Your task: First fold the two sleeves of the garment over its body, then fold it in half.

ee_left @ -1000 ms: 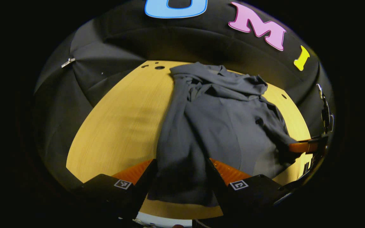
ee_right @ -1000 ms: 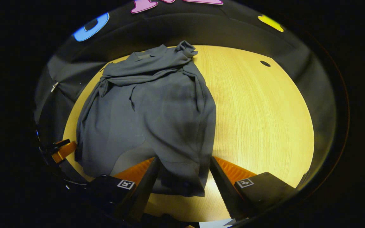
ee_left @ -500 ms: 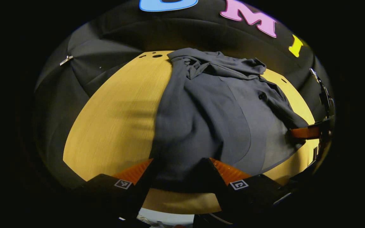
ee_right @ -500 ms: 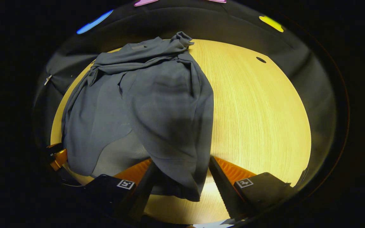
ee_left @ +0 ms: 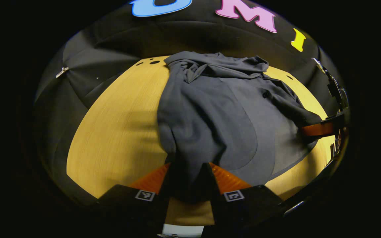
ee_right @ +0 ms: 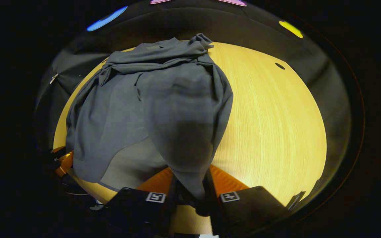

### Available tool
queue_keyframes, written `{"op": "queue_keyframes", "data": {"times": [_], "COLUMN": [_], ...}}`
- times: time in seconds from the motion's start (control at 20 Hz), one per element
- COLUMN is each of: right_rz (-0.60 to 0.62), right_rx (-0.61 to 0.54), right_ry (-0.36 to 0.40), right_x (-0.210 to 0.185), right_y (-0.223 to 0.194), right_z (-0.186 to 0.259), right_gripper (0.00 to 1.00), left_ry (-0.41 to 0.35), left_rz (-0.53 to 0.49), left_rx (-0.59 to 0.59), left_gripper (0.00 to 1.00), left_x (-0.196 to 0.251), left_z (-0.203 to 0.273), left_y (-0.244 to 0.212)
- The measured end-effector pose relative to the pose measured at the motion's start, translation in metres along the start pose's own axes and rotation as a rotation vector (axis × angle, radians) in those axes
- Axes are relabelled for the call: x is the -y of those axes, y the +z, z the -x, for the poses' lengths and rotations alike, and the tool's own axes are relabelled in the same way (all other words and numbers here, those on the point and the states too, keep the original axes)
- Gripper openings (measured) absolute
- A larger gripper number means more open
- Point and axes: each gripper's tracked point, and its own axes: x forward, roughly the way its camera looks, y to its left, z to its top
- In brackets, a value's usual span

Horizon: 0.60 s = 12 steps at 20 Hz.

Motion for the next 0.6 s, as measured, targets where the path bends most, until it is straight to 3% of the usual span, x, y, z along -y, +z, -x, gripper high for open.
{"op": "queue_keyframes", "data": {"times": [0.1,0.15,0.25,0.4,0.6], "right_rz": [0.006,0.018,0.036,0.027,-0.012], "right_rx": [-0.008,-0.019,-0.041,-0.06,-0.056], "right_ry": [0.022,0.029,0.047,0.064,0.086], "right_x": [-0.006,-0.006,-0.006,-0.006,-0.008], "right_y": [0.001,0.0,0.0,0.0,0.006], "right_z": [0.001,0.001,-0.001,-0.001,0.002], "right_gripper": [0.24,0.15,0.07,0.07,0.06], "left_ry": [-0.008,0.0,-0.03,-0.095,-0.101], "left_rz": [-0.009,-0.009,-0.022,0.057,0.132], "left_rx": [0.025,0.027,0.018,0.004,0.009], "left_gripper": [0.29,0.1,0.06,0.06,0.06], "left_x": [0.007,0.006,0.009,0.003,0.004], "left_z": [-0.001,-0.002,-0.001,0.0,0.012], "left_y": [0.002,0.002,0.002,0.006,0.017]}}
